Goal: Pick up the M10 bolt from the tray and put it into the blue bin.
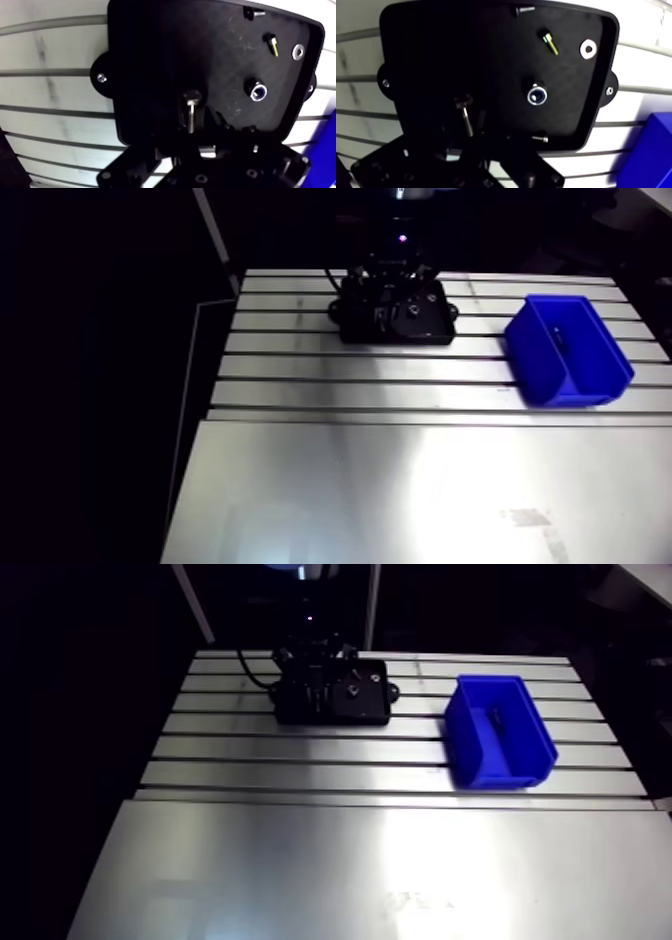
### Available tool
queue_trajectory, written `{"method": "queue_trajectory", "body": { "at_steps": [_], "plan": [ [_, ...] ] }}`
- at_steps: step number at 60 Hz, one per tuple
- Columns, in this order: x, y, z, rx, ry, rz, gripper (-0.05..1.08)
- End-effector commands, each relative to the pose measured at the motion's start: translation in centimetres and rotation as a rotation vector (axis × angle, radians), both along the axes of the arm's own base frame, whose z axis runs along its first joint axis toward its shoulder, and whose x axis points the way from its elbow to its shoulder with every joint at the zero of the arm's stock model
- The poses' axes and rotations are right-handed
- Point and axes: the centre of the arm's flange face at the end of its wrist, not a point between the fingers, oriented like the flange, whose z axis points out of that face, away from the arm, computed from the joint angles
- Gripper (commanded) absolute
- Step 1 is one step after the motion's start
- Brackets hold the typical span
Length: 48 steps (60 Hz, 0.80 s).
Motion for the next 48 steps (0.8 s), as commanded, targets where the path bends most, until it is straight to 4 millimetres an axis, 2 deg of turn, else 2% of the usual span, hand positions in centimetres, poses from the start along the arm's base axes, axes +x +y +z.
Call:
{"method": "queue_trajectory", "body": {
  "at_steps": [1, 48],
  "plan": [
    [-0.01, 0.01, 0.04, 0.0, 0.001, 0.0, 0.66],
    [0.02, 0.1, -0.48, 0.0, -0.008, 0.0, 0.69]
  ]
}}
